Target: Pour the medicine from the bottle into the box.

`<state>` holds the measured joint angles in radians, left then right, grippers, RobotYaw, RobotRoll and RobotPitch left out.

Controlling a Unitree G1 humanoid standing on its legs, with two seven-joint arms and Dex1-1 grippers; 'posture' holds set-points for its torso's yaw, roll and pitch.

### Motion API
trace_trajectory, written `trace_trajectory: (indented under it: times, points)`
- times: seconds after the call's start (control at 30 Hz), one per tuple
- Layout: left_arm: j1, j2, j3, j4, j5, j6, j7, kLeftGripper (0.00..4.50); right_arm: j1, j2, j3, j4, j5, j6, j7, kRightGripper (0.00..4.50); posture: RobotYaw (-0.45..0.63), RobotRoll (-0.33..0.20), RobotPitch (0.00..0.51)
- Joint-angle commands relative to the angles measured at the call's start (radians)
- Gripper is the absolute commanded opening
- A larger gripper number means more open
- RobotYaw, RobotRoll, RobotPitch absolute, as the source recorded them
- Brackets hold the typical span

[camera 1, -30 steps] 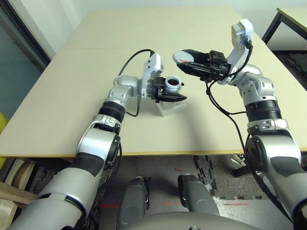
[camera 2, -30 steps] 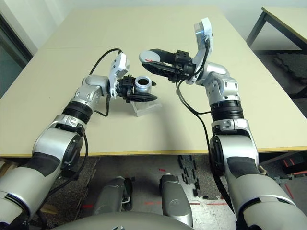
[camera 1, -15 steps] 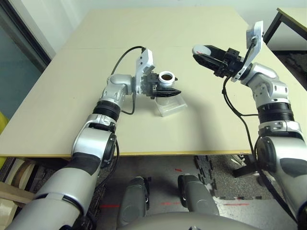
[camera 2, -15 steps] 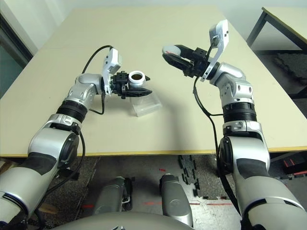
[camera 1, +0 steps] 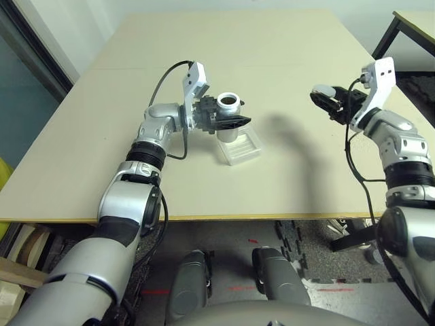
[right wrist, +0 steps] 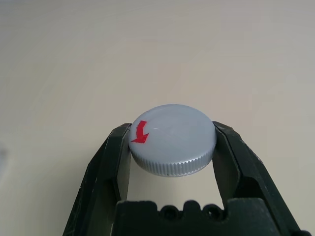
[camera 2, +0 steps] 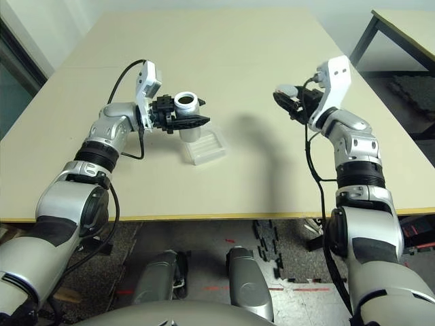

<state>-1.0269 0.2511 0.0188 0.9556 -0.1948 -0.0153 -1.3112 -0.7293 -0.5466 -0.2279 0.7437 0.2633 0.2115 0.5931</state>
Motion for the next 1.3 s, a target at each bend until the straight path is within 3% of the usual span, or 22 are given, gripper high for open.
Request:
trace_trajectory:
  times: [0.03,0.53,1.03,1.2,1.23,1.3]
  points:
    - [-0.014,0.006,0.004,-0.010,-0.008,0.005,0.002,2.72,0.012,-0.018,-0.035,0.044,-0.011,-0.011,-0.069,2.57,-0.25,0.000,0.079]
    - [-0.021,0.022,0.017,-0.012,-0.011,0.009,0.015,2.72,0.001,-0.003,-0.012,0.226,-0.045,-0.056,-0.065,2.57,-0.24,0.000,0.064]
    - [-0.017,0.034,0.014,-0.019,-0.011,0.013,0.016,2.72,-0.035,0.043,0.024,0.262,-0.080,-0.079,-0.008,2.57,-0.22,0.000,0.068]
    - [-0.022,0.037,0.014,-0.010,-0.007,0.010,0.018,2.72,-0.043,0.041,0.042,0.257,-0.103,-0.163,0.034,4.29,-0.23,0.000,0.067]
    - [-0.023,0.038,0.014,-0.007,-0.006,0.009,0.019,2.72,-0.046,0.042,0.040,0.250,-0.097,-0.179,0.050,4.50,-0.23,0.000,0.066]
    - [-0.026,0.041,0.014,0.000,-0.003,0.005,0.021,2.72,-0.049,0.038,0.048,0.228,-0.098,-0.209,0.089,4.50,-0.23,0.000,0.066]
